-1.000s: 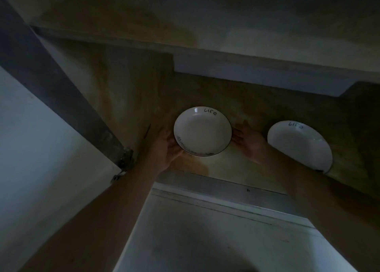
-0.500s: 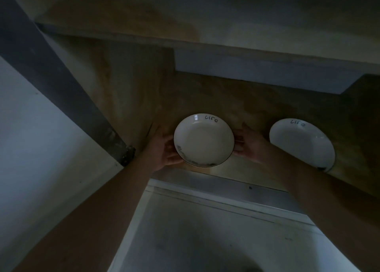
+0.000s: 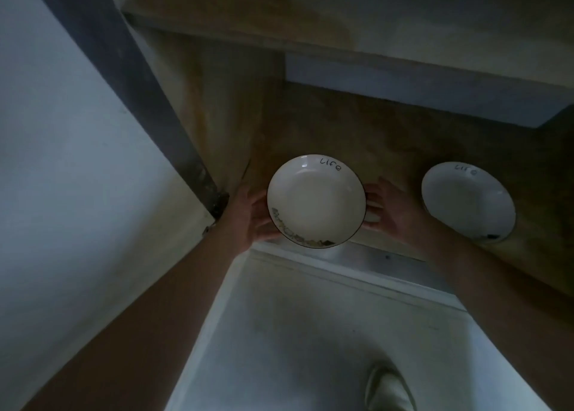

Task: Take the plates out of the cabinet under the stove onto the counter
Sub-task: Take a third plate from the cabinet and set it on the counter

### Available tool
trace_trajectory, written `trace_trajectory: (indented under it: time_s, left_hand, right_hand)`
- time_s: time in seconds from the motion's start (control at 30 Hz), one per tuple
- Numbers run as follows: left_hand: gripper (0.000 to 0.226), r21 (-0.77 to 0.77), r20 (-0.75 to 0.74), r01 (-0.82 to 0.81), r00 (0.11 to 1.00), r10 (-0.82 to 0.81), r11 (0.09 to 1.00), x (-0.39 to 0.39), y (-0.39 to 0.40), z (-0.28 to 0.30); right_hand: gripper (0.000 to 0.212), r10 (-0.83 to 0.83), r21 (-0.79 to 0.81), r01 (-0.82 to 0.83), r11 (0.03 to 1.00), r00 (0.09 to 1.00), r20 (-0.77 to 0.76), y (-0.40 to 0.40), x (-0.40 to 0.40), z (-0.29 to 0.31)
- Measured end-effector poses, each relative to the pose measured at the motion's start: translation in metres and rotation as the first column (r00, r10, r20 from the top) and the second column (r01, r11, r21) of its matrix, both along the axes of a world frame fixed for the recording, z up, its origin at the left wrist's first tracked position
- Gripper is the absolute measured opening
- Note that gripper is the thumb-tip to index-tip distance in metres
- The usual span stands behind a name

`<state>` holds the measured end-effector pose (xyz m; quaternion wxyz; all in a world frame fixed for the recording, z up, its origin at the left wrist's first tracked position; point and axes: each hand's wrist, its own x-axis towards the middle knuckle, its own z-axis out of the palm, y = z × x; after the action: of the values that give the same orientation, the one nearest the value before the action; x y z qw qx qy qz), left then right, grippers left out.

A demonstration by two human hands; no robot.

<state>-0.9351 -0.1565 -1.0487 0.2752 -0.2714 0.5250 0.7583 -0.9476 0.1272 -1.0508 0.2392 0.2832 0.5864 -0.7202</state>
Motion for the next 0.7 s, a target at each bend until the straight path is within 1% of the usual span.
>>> trace_trajectory:
  time_s: [0.1, 0.17, 0.27, 0.33, 0.47, 0.7]
  left_hand:
    - [0.062, -0.028, 0.026, -0.006, 1.0, 0.006, 1.0, 0.021, -0.004, 0.012]
    - [0.061, -0.033, 0.05, -0.024, 0.998, 0.025, 0.999, 0.039, -0.006, 0.026]
    - [0.062, -0.023, 0.083, -0.021, 0.996, 0.022, 1.0, 0.072, -0.006, 0.052]
    - [0.061, 0.013, 0.124, -0.038, 0.992, 0.036, 0.999, 0.097, -0.006, 0.077]
    - [0.055, 0.037, 0.182, -0.057, 0.982, 0.049, 0.998, 0.139, -0.007, 0.142]
    - [0.045, -0.022, 0.185, -0.034, 0.982, 0.038, 0.999, 0.197, -0.026, 0.282]
  right_hand:
    - [0.038, -0.009, 0.012, 0.009, 1.0, 1.0, 0.01, -0.007, 0.028, 0.016]
    - [0.038, -0.005, 0.016, 0.005, 1.0, 1.0, 0.031, -0.008, 0.05, 0.031]
    - [0.039, -0.026, 0.043, 0.022, 0.999, 0.996, 0.086, -0.007, 0.085, 0.066]
    - [0.036, -0.046, 0.057, 0.039, 0.998, 0.992, 0.114, -0.009, 0.109, 0.095]
    - [0.027, -0.102, 0.101, 0.088, 0.991, 0.985, 0.142, -0.018, 0.154, 0.164]
    - [0.028, -0.113, 0.082, 0.102, 0.991, 0.983, 0.146, -0.041, 0.215, 0.289]
